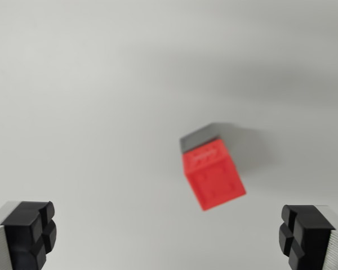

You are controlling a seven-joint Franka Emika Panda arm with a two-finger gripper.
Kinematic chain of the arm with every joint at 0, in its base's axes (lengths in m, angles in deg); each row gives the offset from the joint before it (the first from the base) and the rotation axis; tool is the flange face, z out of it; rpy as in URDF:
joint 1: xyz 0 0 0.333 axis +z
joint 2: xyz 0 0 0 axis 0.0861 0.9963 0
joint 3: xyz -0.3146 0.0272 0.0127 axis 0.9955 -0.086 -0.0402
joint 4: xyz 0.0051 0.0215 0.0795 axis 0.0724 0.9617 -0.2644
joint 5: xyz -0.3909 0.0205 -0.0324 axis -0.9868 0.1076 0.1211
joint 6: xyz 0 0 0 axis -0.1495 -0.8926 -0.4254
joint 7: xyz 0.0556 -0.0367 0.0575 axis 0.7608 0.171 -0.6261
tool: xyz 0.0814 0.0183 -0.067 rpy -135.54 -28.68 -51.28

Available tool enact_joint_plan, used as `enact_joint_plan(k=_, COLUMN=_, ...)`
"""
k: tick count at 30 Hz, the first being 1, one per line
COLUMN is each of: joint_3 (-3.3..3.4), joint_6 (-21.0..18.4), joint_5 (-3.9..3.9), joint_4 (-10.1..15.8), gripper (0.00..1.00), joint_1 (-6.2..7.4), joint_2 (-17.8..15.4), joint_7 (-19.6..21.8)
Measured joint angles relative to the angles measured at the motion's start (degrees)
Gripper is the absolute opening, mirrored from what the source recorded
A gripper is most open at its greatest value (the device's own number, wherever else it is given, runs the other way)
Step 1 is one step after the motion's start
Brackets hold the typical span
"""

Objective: Destack cube

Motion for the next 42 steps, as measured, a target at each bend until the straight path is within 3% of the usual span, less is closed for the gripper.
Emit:
enact_joint_plan(k=20, joint_3=1.24, joint_6=8.3, joint_5=0.54, joint_4=8.4, gripper=1.0, joint_1=-1.61, joint_2=-0.2, joint_7=-12.6)
enact_joint_plan(k=42, joint_3=2.3, joint_6=20.6, joint_5=1.74, joint_4=17.8, gripper=1.0, joint_1=-5.05, joint_2=3.1, joint_7=-32.2)
